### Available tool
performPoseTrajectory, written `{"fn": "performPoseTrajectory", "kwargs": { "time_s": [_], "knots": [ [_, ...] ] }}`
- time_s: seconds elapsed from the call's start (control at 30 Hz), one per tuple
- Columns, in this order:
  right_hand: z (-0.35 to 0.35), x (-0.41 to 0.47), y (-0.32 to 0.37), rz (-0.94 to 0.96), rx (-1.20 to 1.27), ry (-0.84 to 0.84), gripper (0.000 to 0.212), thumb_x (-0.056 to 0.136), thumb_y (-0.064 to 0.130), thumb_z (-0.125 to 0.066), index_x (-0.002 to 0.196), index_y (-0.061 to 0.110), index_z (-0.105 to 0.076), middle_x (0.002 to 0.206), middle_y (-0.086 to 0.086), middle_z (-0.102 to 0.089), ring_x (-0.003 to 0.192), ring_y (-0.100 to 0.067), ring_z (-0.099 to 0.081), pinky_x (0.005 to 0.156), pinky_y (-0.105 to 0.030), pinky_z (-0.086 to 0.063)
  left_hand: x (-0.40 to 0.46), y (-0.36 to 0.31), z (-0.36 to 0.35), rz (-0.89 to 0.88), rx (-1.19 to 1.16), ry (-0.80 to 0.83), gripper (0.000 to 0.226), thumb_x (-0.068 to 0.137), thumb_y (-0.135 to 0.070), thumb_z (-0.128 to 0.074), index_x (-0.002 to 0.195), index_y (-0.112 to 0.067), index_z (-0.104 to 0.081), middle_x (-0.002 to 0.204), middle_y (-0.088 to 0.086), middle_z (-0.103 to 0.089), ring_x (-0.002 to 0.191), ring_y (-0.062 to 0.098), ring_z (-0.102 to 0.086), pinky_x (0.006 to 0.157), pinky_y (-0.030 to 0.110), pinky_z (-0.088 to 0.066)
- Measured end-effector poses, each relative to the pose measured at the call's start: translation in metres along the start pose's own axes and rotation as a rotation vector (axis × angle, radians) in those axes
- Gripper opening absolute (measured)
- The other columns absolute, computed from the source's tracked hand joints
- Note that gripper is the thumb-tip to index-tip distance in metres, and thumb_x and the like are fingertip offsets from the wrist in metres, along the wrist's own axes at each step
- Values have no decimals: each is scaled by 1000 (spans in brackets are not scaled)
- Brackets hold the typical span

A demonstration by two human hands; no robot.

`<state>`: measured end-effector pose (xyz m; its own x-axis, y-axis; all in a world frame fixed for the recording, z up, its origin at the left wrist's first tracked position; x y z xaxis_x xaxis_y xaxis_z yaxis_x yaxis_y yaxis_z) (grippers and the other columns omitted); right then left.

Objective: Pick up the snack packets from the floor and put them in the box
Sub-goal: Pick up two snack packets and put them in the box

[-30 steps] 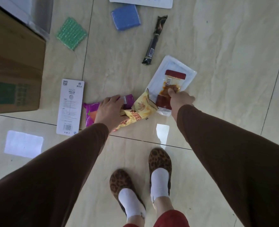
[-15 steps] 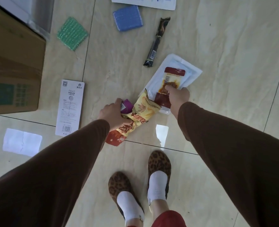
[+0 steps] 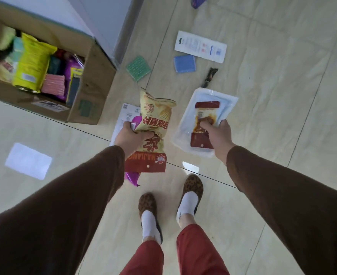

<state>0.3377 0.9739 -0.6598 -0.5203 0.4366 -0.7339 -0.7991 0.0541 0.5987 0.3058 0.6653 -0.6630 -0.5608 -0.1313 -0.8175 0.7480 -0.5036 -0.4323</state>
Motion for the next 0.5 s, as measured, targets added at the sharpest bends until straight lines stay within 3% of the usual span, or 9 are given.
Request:
{"fn": "performPoseTrajectory", "kwargs": {
  "time_s": [0.13,0.3,0.5],
  "knots": [
    [-52,-58,49,83,-43,81,25,85,20,-78,86,25,-53,88,4,-66,76,-9,-66,60,-23,-49,-35,-1,81,13,-65,-70,60,68,-44,-85,113,-26,-49,100,-2,-72,85,23,-73,84,46,-60],
    [-144,-128,80,126,-105,134,25,84,21,-80,85,26,-55,89,4,-68,88,-22,-71,82,-37,-59,-56,29,188,23,-180,-119,69,61,-46,-85,117,-27,-49,99,0,-73,81,24,-75,79,47,-62],
    [-260,-203,98,160,-154,151,23,84,30,-80,92,28,-58,100,1,-72,95,-21,-72,88,-41,-60,-58,65,309,51,-284,-91,58,72,-37,-84,114,-20,-47,101,8,-71,82,27,-73,77,44,-61]
  ]
}}
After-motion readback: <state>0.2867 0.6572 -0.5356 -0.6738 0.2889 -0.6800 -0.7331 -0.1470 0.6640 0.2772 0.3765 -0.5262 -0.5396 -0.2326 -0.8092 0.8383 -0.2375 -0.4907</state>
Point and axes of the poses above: each hand's wrist, its own x-axis towards the middle knuckle, its own z-axis out of the back of the hand, y = z × x, the point moved 7 cm from there along x, towards the middle knuckle
